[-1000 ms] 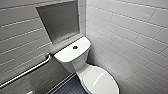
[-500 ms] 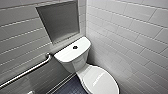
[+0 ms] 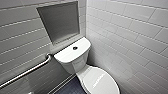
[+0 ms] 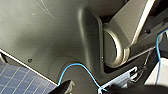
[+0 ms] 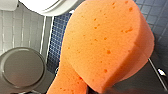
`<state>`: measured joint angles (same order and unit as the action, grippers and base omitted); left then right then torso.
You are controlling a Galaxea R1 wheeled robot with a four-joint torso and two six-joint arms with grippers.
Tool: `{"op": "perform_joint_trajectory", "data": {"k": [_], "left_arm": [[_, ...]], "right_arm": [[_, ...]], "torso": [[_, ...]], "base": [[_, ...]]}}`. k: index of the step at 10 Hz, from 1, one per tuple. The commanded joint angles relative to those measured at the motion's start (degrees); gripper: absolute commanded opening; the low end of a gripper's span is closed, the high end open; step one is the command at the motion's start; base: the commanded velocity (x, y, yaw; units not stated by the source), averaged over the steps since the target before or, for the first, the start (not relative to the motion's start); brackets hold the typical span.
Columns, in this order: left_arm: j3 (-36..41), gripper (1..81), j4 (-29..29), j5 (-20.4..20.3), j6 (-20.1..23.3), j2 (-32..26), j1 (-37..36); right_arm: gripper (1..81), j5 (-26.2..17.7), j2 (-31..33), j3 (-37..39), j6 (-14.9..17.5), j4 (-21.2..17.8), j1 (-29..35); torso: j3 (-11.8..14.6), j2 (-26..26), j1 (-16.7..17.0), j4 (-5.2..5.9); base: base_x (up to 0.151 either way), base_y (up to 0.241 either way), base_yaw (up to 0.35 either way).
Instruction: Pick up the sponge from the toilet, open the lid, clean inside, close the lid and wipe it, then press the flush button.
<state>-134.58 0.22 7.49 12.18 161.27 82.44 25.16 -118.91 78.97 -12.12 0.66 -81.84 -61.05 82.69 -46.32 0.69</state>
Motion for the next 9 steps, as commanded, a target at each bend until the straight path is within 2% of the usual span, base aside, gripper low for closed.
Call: {"op": "perform_joint_trajectory", "data": {"k": [1,2,3,4,9], "left_arm": [[0.1,81.1,0.0,4.8,0.5,-0.4,0.5],[0.1,81.1,0.0,4.8,0.6,-0.3,0.5],[0.1,81.1,0.0,4.8,0.5,-0.3,0.6],[0.1,81.1,0.0,4.9,0.5,-0.3,0.6],[0.1,81.1,-0.4,5.2,0.5,-0.2,0.6]], "right_arm": [[1.0,-1.9,6.3,-5.8,-0.5,-1.5,8.7],[1.0,-4.1,6.5,-5.9,-0.5,-2.3,11.5],[1.0,-6.9,6.8,-6.0,-0.5,-3.4,14.8],[1.0,-10.0,7.1,-6.4,-0.5,-4.5,18.4],[1.0,-25.4,4.1,-3.7,-0.5,-9.6,38.0]], "torso": [[-3.3,5.7,-3.6,0.00],[-4.6,2.0,-1.2,0.00],[-5.4,3.4,-1.9,0.00],[-2.4,3.8,-2.1,0.00],[-3.0,4.4,-2.5,0.00]], "base": [[0.000,0.000,0.000],[0.000,0.000,0.000],[0.000,0.000,0.000],[0.000,0.000,0.000],[0.000,0.000,0.000]]}}
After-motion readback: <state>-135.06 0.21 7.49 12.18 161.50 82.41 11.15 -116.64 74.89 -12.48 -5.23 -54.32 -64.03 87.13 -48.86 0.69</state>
